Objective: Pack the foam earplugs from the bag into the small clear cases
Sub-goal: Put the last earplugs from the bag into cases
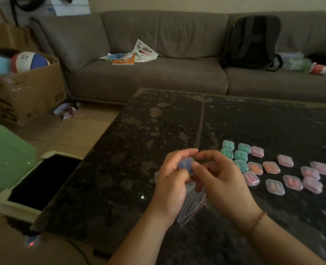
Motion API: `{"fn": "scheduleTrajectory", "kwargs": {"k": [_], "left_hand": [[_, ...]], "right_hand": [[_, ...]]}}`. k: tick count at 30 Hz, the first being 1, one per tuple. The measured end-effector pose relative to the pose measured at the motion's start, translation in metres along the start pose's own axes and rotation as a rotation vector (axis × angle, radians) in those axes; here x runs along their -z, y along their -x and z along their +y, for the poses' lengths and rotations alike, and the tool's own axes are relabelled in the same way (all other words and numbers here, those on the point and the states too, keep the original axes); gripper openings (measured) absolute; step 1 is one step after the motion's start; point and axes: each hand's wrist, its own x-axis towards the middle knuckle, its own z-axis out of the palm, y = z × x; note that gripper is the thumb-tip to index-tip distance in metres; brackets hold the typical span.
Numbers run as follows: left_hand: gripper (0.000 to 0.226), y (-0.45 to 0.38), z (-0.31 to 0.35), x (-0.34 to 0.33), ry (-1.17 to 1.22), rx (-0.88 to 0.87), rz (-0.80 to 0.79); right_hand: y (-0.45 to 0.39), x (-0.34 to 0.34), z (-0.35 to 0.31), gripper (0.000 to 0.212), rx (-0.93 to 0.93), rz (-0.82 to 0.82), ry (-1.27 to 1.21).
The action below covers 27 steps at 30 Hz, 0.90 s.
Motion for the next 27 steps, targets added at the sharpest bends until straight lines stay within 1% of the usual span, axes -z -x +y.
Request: {"fn": "scheduleTrajectory", "kwargs": {"k": [3,5,7,11,14,17,19,20,21,22,24,25,27], "left_hand": [[0.03,-0.002,0.001,-0.004,-0.019,-0.036,-0.016],[0.021,-0.004,0.004,-0.009,0.027,-0.039,0.04],[0.018,-0.007,0.007,-0.015,0.056,-0.038,0.109],[0.019,-0.013,0.009,-0.022,0.094,-0.01,0.141],[0.02,-0.017,0.009,-0.024,0.007,0.0,0.114],[0.023,-0.022,0.008,-0.015,-0.225,-0.073,0.081],[0.024,-0.027,0.007,-0.002,-0.48,-0.18,0.164],[0.027,-0.03,0.006,0.005,-0.639,-0.218,0.228],[0.031,-0.033,0.005,0.012,-0.792,-0.224,0.286],[0.035,-0.035,0.003,0.018,-0.916,-0.183,0.325],[0.042,-0.038,-0.004,0.025,-1.054,-0.035,0.333],[0.042,-0.039,-0.008,0.027,-1.072,0.023,0.306],[0.033,-0.04,-0.015,0.027,-1.04,0.067,0.241]], "right_hand": [[0.0,0.005,-0.001,0.018,0.018,0.02,-0.045],[0.0,0.008,-0.001,0.019,0.058,0.106,-0.116],[0.0,0.011,-0.001,0.021,0.07,0.167,-0.183],[-0.001,0.019,0.002,0.023,0.08,0.159,-0.26],[-0.003,0.025,0.002,0.026,0.137,0.165,-0.201],[-0.008,0.036,0.005,0.021,0.124,0.208,-0.049],[-0.015,0.047,0.017,0.015,0.017,0.269,0.122],[-0.019,0.053,0.023,0.014,-0.07,0.271,0.208],[-0.022,0.058,0.03,0.014,-0.162,0.234,0.295],[-0.025,0.06,0.035,0.013,-0.249,0.169,0.378],[-0.028,0.06,0.04,0.013,-0.37,0.009,0.569],[-0.029,0.06,0.04,0.014,-0.391,-0.048,0.683],[-0.027,0.061,0.034,0.015,-0.359,-0.063,0.842]]}}
